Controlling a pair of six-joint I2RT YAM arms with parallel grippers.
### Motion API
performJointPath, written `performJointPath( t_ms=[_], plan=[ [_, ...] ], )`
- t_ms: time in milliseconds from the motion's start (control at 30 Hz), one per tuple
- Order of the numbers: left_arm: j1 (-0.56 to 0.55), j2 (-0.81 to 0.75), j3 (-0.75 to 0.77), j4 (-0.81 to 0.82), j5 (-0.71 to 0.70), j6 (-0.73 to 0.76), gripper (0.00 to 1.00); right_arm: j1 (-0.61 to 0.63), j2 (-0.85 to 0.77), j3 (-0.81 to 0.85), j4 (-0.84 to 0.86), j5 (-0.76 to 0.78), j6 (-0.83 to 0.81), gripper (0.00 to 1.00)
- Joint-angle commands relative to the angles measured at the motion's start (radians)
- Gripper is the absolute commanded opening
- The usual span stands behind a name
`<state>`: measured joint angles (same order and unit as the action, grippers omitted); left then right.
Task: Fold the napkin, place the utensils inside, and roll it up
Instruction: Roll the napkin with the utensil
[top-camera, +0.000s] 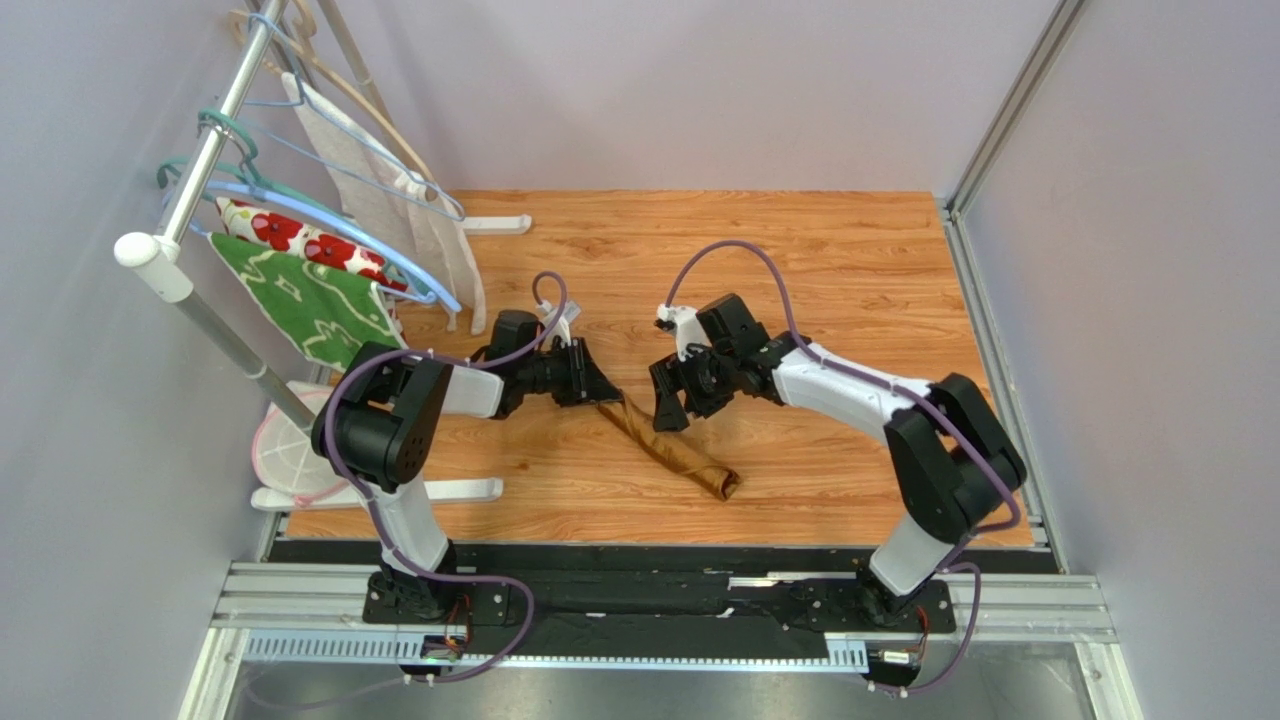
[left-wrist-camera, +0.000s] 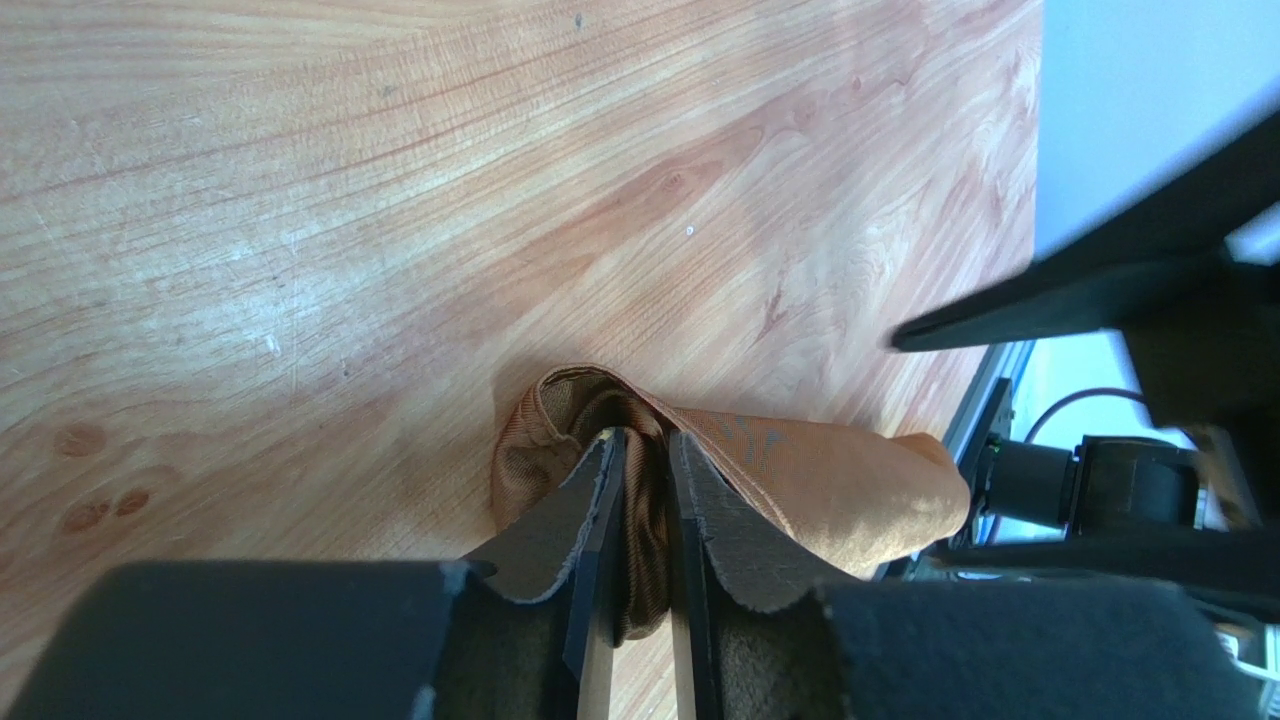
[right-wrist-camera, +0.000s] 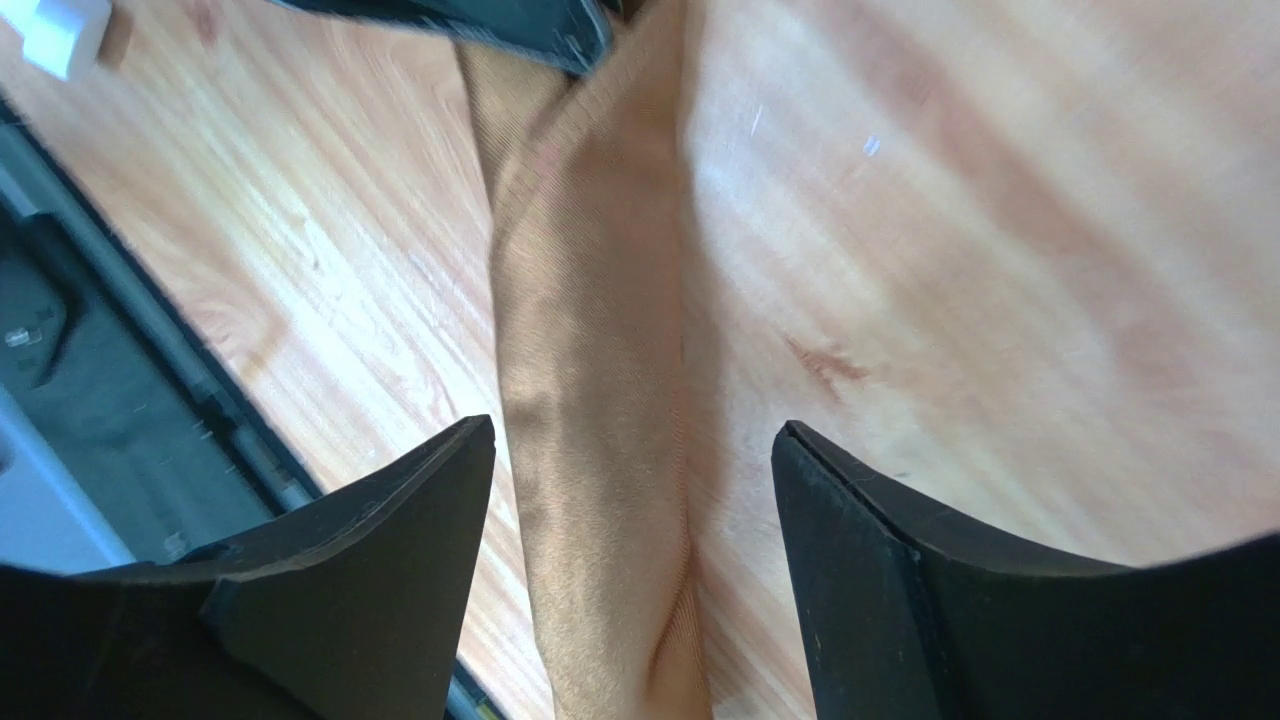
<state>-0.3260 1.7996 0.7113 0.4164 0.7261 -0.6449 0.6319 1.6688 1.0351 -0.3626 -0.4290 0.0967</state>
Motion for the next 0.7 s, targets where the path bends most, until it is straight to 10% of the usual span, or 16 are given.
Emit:
performJointPath(
  t_ms=[0,267,667],
  plan=[
    [-0.005,0.009,0.030,0.012,0.021,0.014,0.24,0.115,-0.139,0.013,0.019,0.279,-0.078,0.72],
    [-0.005,0.007,0.031,0.009,0.021,0.016,0.23,0.348,-0.054,0.036,-0.036,0.633,-0.204,0.64],
    [-0.005,0.001,0.031,0.002,0.018,0.019,0.23,0.427,0.043,0.023,-0.026,0.728,-0.258,0.50]
  ],
)
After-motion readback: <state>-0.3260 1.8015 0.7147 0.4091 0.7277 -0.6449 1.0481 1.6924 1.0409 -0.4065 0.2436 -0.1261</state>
